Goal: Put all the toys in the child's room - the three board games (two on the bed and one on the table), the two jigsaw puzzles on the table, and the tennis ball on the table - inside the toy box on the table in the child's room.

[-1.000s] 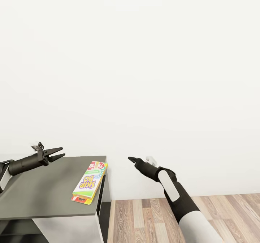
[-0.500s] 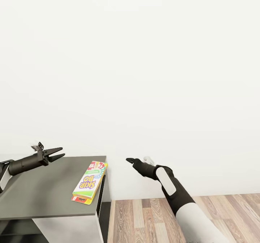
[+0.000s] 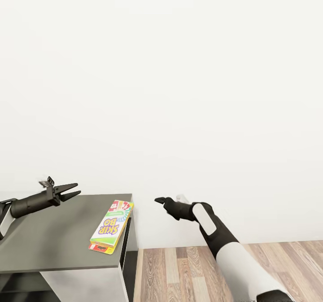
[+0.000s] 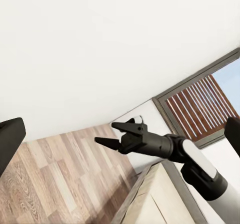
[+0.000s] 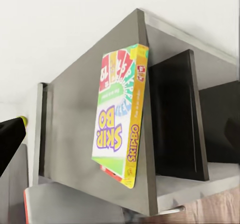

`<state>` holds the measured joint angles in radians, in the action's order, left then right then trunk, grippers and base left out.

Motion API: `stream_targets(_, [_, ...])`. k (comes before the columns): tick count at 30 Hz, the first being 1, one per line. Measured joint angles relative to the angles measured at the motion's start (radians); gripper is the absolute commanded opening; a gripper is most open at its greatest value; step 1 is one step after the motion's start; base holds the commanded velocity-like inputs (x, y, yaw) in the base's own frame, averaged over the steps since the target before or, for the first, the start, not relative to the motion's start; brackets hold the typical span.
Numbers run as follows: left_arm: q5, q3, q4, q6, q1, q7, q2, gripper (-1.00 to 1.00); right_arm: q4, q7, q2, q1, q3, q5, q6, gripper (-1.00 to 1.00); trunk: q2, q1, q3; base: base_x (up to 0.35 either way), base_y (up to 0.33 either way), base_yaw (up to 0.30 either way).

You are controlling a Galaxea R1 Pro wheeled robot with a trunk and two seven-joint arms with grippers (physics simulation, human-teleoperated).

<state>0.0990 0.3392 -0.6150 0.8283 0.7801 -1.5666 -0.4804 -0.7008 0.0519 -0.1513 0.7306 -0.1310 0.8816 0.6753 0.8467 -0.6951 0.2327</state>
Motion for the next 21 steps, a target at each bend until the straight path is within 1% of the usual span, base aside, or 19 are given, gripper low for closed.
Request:
stream_targets(3, [0.0, 0.001, 0.0, -0.001, 0.0, 0.0, -0.001, 1.0, 0.032, 0.005, 0.003, 0.008, 0.016, 0.005, 0.002, 1.0, 0.0, 0.0, 0.0, 0.0, 0.0, 0.0])
stream_targets(4, [0.0, 0.001, 0.0, -0.002, 0.0, 0.0, -0.001, 1.0, 0.045, 0.007, 0.005, 0.01, 0.032, 0.012, 0.003, 1.0, 0.0, 0.0, 0.0, 0.0, 0.0, 0.0])
stream_targets(8, [0.001, 0.002, -0.001, -0.005, 0.0, 0.0, -0.001, 1.0, 0.062, 0.011, 0.008, 0.012, 0.073, 0.038, 0.008, 1.0, 0.0, 0.0, 0.0, 0.0, 0.0, 0.0])
stream_targets(9, [0.001, 0.002, -0.002, -0.005, 0.0, 0.0, -0.001, 1.0, 0.064, 0.012, 0.008, 0.012, 0.078, 0.042, 0.009, 1.0, 0.0, 0.0, 0.0, 0.0, 0.0, 0.0])
stream_targets(14, [0.001, 0.003, -0.01, -0.006, 0.0, 0.0, -0.001, 1.0, 0.069, 0.027, 0.011, 0.013, 0.095, 0.053, 0.01, 1.0, 0.0, 0.0, 0.0, 0.0, 0.0, 0.0])
stream_targets(21, [0.0, 0.003, -0.015, -0.006, 0.0, 0.0, -0.001, 1.0, 0.07, 0.062, 0.013, 0.013, 0.099, 0.055, 0.011, 1.0, 0.0, 0.0, 0.0, 0.0, 0.0, 0.0])
